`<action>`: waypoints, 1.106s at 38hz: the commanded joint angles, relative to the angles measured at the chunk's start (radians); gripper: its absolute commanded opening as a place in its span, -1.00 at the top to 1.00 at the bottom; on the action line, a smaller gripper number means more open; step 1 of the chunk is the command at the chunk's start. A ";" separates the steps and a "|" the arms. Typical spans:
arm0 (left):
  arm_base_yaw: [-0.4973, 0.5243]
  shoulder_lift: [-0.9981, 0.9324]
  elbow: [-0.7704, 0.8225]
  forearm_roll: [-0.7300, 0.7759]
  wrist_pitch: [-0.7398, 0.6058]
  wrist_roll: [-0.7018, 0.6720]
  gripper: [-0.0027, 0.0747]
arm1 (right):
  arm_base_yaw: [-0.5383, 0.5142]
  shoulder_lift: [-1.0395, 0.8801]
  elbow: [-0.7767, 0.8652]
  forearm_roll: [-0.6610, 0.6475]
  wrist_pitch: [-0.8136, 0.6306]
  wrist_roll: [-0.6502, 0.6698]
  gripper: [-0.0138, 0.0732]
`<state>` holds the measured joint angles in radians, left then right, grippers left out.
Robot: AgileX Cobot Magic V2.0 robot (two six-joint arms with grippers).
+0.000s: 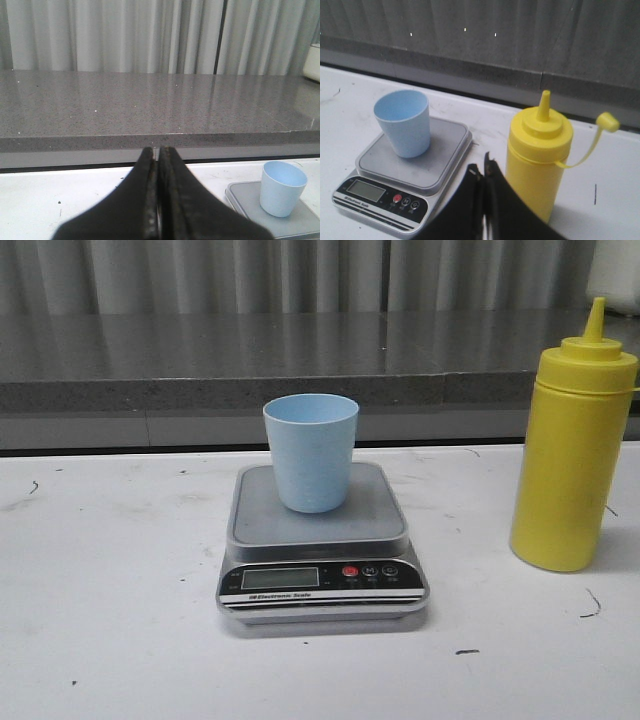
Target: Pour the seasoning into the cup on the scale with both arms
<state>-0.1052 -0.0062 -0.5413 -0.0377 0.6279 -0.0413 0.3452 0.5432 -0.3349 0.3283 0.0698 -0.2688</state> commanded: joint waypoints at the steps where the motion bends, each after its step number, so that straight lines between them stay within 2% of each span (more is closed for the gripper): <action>1: -0.001 -0.015 -0.026 -0.006 -0.076 -0.002 0.98 | -0.027 -0.087 -0.037 -0.008 0.012 -0.016 0.94; 7: -0.001 -0.015 -0.026 -0.006 -0.076 -0.002 0.98 | -0.045 -0.227 -0.037 -0.008 0.107 -0.016 0.94; 12: -0.001 -0.015 -0.026 -0.006 -0.076 -0.002 0.98 | -0.044 -0.289 -0.037 -0.008 0.103 -0.016 0.94; 42: -0.001 -0.015 -0.026 -0.006 -0.076 -0.002 0.98 | -0.044 -0.295 -0.037 -0.008 0.088 -0.016 0.94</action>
<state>-0.1052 -0.0062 -0.5413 -0.0377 0.6279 -0.0413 0.3077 0.2434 -0.3349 0.3247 0.2407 -0.2732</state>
